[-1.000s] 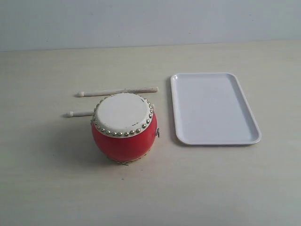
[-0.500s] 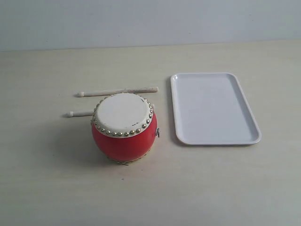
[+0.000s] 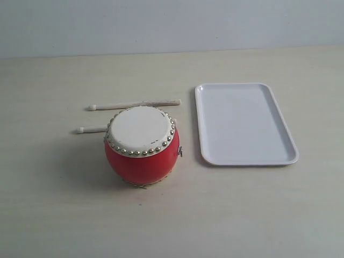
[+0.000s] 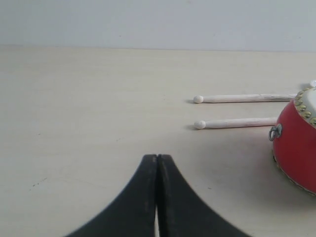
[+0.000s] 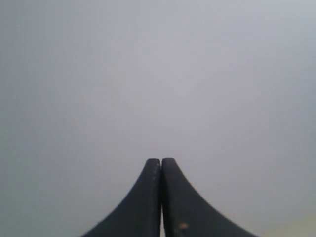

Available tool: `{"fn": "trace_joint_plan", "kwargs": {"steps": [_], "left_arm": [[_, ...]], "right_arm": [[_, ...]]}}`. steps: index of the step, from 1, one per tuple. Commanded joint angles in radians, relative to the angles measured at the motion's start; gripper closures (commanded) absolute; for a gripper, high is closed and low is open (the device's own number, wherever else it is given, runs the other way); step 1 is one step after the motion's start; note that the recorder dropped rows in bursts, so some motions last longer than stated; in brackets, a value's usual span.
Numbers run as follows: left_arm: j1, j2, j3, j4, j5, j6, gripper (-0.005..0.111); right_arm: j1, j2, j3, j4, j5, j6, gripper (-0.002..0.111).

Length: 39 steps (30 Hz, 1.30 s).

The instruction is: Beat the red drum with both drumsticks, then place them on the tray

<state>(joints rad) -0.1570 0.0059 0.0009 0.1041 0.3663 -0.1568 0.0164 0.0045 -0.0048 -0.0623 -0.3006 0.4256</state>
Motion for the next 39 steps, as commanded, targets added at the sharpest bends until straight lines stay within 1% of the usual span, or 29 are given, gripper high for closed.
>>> {"fn": "trace_joint_plan", "kwargs": {"steps": [1,5,8,10,13,15,17,19,21,22,24,28,30,32,36,39], "left_arm": [[-0.005,-0.006,-0.001,-0.005,-0.011,0.0,0.107],[-0.005,-0.006,-0.001,-0.005,-0.011,0.0,0.107],[-0.005,-0.006,-0.001,-0.005,-0.011,0.0,0.107],[-0.005,-0.006,-0.001,-0.005,-0.011,0.0,0.107],[-0.005,-0.006,-0.001,-0.005,-0.011,0.0,0.107],[-0.005,-0.006,-0.001,-0.005,-0.011,0.0,0.107],[-0.005,-0.006,-0.001,-0.005,-0.011,0.0,0.107],[-0.005,-0.006,-0.001,-0.005,-0.011,0.0,0.107],[-0.005,-0.006,-0.001,-0.005,-0.011,0.0,0.107],[-0.005,-0.006,-0.001,-0.005,-0.011,0.0,0.107],[-0.005,-0.006,-0.001,-0.005,-0.011,0.0,0.107],[-0.005,-0.006,-0.001,-0.005,-0.011,0.0,0.107],[-0.005,-0.006,-0.001,-0.005,-0.011,0.0,0.107],[-0.005,-0.006,-0.001,-0.005,-0.011,0.0,0.107],[-0.005,-0.006,-0.001,-0.005,-0.011,0.0,0.107],[-0.005,-0.006,-0.001,-0.005,-0.011,0.0,0.107]], "right_arm": [[-0.004,-0.005,0.005,0.005,-0.244,0.031,0.108],[-0.004,0.028,-0.05,0.012,-0.176,0.031,0.108],[-0.004,0.11,-0.113,0.004,-0.128,0.078,0.108],[-0.004,0.202,-0.186,0.0,-0.095,0.125,0.108],[-0.004,0.375,-0.327,-0.009,-0.088,0.124,0.108],[-0.004,0.521,-0.471,-0.009,-0.051,0.128,0.108],[-0.004,0.677,-0.612,-0.061,0.055,0.175,0.108],[0.007,0.814,-0.772,-0.184,0.193,0.257,0.108],[0.068,0.945,-0.917,-0.27,0.387,0.299,0.108],[0.115,0.991,-0.967,-0.271,0.464,0.27,0.108],[0.228,1.094,-1.068,-0.234,0.602,0.104,0.108],[0.423,1.298,-1.209,-0.024,0.679,-0.293,0.108],[0.49,1.406,-1.306,0.024,0.727,-0.401,0.108],[0.548,1.528,-1.42,0.03,0.828,-0.469,0.108],[0.625,1.82,-1.728,0.032,1.106,-0.595,0.108],[0.675,2.02,-1.993,0.062,1.323,-0.743,0.108]]}}
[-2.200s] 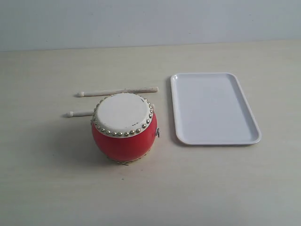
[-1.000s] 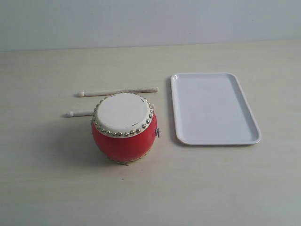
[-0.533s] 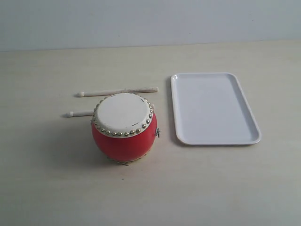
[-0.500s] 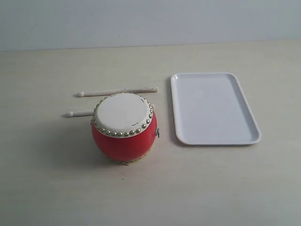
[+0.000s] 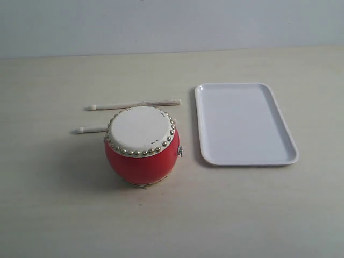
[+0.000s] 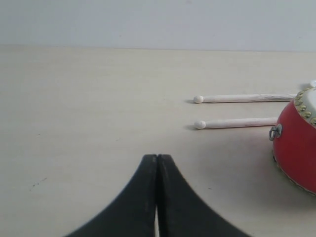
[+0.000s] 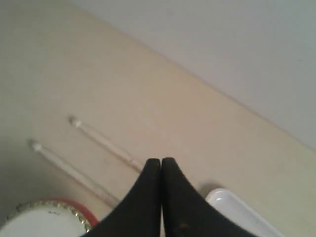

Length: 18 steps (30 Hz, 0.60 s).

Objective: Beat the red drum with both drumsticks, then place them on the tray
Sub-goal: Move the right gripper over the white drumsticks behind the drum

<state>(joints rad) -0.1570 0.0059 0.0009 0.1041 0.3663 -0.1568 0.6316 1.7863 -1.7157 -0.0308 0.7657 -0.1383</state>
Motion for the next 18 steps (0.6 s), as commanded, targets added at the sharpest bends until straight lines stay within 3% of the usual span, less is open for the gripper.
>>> {"fn": "trace_joint_plan", "kwargs": {"steps": [1,4,9,15,18], "left_arm": [[-0.005,-0.006,-0.001,-0.005,-0.011,0.0,0.107],[-0.005,-0.006,-0.001,-0.005,-0.011,0.0,0.107],[-0.005,-0.006,-0.001,-0.005,-0.011,0.0,0.107],[-0.005,-0.006,-0.001,-0.005,-0.011,0.0,0.107],[-0.005,-0.006,-0.001,-0.005,-0.011,0.0,0.107]], "right_arm": [[0.078,0.305,-0.367,0.047,0.324,-0.237,0.108],[0.133,0.474,-0.585,0.058,0.455,-0.371,0.108],[0.215,0.672,-0.819,0.056,0.455,-0.582,0.108],[0.275,0.763,-0.893,0.031,0.455,-0.726,0.108],[0.275,0.785,-0.893,0.031,0.455,-0.728,0.101]]}}
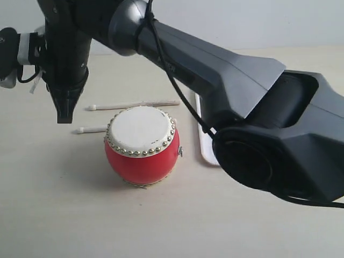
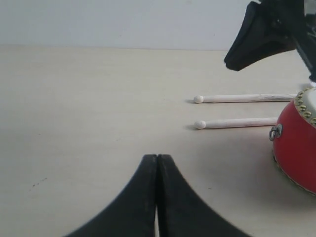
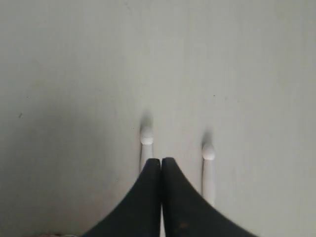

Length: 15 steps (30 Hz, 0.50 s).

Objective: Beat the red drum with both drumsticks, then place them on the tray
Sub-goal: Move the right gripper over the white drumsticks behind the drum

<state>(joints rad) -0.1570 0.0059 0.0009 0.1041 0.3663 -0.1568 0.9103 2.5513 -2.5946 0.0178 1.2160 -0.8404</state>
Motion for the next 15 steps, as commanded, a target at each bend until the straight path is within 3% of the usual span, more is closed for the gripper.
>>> {"fn": "trace_joint_plan", "kwargs": {"steps": [1,8,15], "left_arm": [[-0.005,-0.006,-0.001,-0.005,-0.011,0.0,0.107],[-0.005,-0.006,-0.001,-0.005,-0.011,0.0,0.107],[-0.005,-0.006,-0.001,-0.005,-0.011,0.0,0.107]], "right_arm": [[-0.003,0.025,-0.014,-0.018,0.005,-0.026,0.097],[-0.005,0.065,-0.014,-0.018,0.005,-0.022,0.071],[-0.005,0.092,-0.014,-0.023,0.002,0.027,0.069]]}}
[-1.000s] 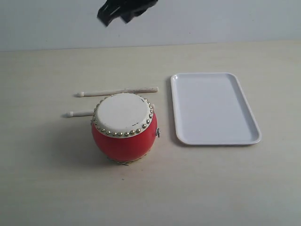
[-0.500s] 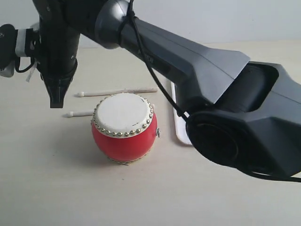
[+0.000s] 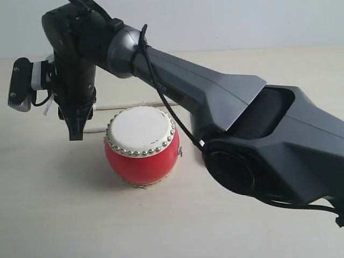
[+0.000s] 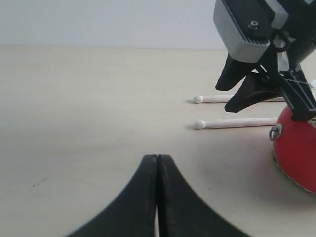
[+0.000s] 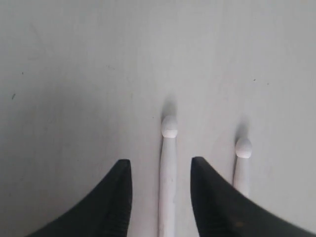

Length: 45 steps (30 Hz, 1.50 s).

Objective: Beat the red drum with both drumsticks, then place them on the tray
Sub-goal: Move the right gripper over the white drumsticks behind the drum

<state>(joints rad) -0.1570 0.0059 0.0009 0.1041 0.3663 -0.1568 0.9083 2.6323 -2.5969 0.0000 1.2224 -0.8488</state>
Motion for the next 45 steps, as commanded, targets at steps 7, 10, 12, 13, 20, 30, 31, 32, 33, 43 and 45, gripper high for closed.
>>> {"fn": "trace_joint_plan", "kwargs": {"steps": [7,10,12,13,20,30,31,32,33,43,45], "left_arm": [[-0.005,-0.006,-0.001,-0.005,-0.011,0.0,0.107],[-0.005,-0.006,-0.001,-0.005,-0.011,0.0,0.107],[-0.005,-0.006,-0.001,-0.005,-0.011,0.0,0.107],[-0.005,-0.006,-0.001,-0.005,-0.011,0.0,0.107],[-0.005,-0.006,-0.001,-0.005,-0.011,0.0,0.107],[-0.005,-0.006,-0.001,-0.005,-0.011,0.0,0.107],[-0.005,-0.006,-0.001,-0.005,-0.011,0.0,0.107],[-0.005,-0.006,-0.001,-0.005,-0.011,0.0,0.107],[-0.005,-0.006,-0.001,-0.005,-0.011,0.0,0.107],[-0.005,-0.006,-0.001,-0.005,-0.011,0.0,0.107],[-0.005,-0.006,-0.001,-0.005,-0.011,0.0,0.107]], "right_arm": [[-0.003,0.044,-0.012,-0.032,-0.018,0.115,0.069],[-0.003,0.06,-0.012,-0.058,-0.045,0.119,0.069],[-0.005,0.068,-0.012,-0.074,-0.048,0.119,0.069],[-0.007,0.068,-0.012,-0.079,-0.048,0.119,0.069],[-0.034,0.074,-0.012,-0.082,-0.052,0.126,0.069],[-0.047,0.097,-0.012,-0.054,-0.096,0.128,0.069],[-0.047,0.099,-0.012,-0.054,-0.096,0.128,0.069],[-0.047,0.102,-0.012,-0.054,-0.096,0.128,0.069],[-0.047,0.104,-0.012,-0.054,-0.096,0.128,0.069],[-0.058,0.106,-0.012,-0.061,-0.094,0.139,0.069],[-0.062,0.106,-0.012,-0.058,-0.094,0.139,0.069]]}}
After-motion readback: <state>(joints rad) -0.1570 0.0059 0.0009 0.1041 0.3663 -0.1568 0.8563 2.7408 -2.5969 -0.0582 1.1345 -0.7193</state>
